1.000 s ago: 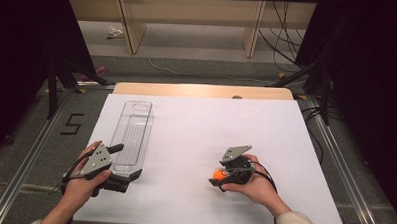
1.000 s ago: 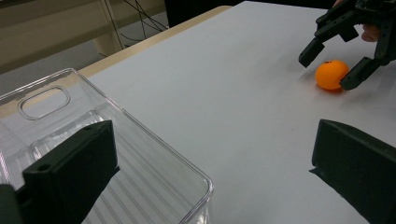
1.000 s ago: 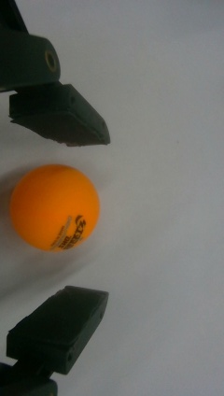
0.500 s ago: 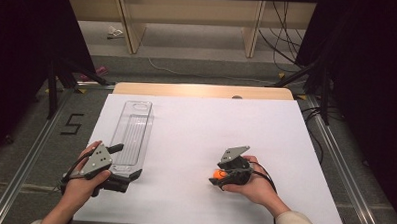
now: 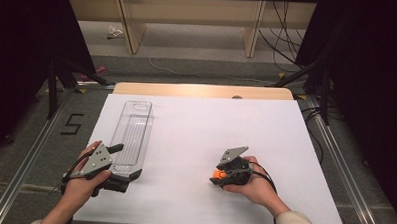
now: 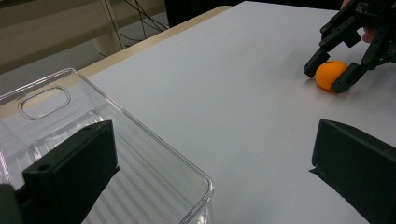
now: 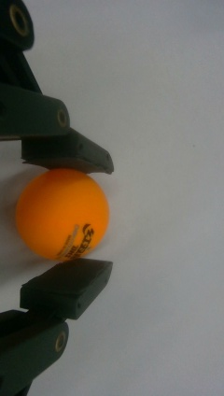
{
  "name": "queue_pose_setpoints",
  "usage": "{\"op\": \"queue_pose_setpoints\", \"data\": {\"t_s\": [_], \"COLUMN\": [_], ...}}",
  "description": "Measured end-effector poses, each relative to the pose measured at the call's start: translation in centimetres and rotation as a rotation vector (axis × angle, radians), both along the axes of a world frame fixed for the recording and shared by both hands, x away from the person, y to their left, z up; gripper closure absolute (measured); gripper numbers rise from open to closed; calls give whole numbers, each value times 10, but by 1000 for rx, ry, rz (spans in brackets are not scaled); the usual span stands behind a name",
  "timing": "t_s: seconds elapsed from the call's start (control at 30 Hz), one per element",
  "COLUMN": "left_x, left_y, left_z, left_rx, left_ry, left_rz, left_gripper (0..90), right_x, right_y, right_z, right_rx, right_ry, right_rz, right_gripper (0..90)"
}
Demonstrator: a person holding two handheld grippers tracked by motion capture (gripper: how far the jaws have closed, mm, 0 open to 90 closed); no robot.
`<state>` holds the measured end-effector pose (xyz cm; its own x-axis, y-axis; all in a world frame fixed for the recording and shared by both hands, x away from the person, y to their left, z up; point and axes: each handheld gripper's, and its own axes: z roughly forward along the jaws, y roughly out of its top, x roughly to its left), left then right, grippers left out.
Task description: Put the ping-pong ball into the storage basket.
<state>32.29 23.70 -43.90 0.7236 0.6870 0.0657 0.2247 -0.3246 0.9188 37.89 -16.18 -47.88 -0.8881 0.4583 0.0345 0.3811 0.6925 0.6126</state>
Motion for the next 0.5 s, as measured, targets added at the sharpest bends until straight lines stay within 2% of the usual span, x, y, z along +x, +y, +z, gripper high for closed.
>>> {"op": "queue_pose_setpoints", "data": {"t_s": [0.5], "left_x": [0], "left_y": [0], "left_z": [0], "left_rx": [0], "left_ry": [-2], "left_rz": [1], "left_gripper": [0], "right_x": [0], "right_y": [0], "right_z": [2], "right_rx": [-1], "right_ry": [-3], "right_rz": [7], "right_gripper": [511]}}
